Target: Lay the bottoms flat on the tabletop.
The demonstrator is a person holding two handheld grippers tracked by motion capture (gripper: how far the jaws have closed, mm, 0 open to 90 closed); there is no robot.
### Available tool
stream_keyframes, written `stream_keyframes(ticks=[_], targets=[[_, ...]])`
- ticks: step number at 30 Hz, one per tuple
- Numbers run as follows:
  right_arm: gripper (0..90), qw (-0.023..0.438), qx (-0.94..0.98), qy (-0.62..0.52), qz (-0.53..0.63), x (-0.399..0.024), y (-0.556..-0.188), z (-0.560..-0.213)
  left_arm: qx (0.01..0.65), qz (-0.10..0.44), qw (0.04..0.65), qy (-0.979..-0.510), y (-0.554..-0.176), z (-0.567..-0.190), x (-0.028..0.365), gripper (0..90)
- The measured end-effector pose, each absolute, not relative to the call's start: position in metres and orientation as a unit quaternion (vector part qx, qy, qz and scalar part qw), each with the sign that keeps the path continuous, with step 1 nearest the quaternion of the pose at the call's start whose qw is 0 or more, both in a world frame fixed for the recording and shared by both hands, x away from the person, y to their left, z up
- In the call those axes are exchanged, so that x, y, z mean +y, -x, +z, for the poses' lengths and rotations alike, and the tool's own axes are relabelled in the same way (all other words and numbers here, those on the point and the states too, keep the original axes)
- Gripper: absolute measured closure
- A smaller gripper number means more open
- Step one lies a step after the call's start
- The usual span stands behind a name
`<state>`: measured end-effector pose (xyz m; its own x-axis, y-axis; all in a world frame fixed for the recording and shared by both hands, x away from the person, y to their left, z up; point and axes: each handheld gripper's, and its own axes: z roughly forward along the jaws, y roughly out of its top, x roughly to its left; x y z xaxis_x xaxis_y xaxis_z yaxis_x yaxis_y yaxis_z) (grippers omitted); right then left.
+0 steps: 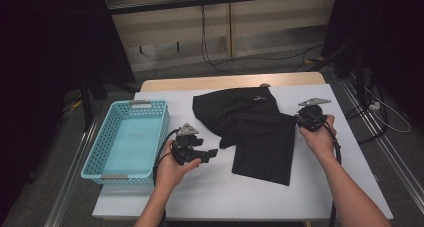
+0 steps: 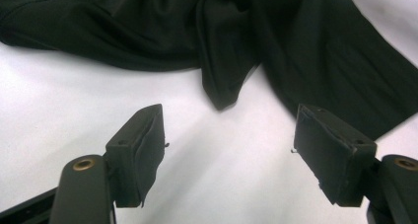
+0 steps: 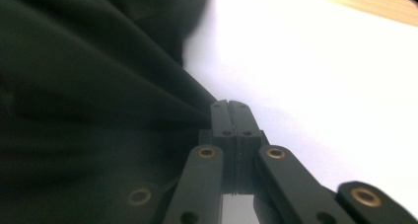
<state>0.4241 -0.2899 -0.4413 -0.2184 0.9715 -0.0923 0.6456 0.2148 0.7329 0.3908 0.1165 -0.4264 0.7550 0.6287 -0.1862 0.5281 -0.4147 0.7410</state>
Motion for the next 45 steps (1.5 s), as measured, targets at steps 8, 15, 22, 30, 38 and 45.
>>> stream_keyframes(ticks=[8, 15, 22, 30, 38, 45], targets=[[66.0, 0.262, 0.724, -0.563, 0.301, -0.287, -0.411, -0.453, 0.346, 0.060, 0.422, -0.836, -0.392, -0.425, 0.119, 25.8], [53.4, 0.224, 0.747, -0.544, 0.309, -0.277, -0.366, -0.448, 0.335, 0.072, 0.422, -0.840, -0.394, -0.426, 0.117, 21.5], [57.4, 0.199, 0.764, -0.535, 0.301, -0.258, -0.329, -0.454, 0.324, 0.093, 0.414, -0.846, -0.396, -0.428, 0.121, 15.3], [86.9, 0.201, 0.756, -0.541, 0.309, -0.246, -0.324, -0.455, 0.331, 0.109, 0.410, -0.843, -0.401, -0.427, 0.132, 12.3], [90.0, 0.177, 0.752, -0.546, 0.324, -0.258, -0.325, -0.454, 0.327, 0.121, 0.408, -0.844, -0.400, -0.425, 0.131, 11.8], [90.0, 0.187, 0.722, -0.580, 0.327, -0.310, -0.317, -0.450, 0.328, 0.115, 0.409, -0.843, -0.401, -0.425, 0.130, 11.8]])
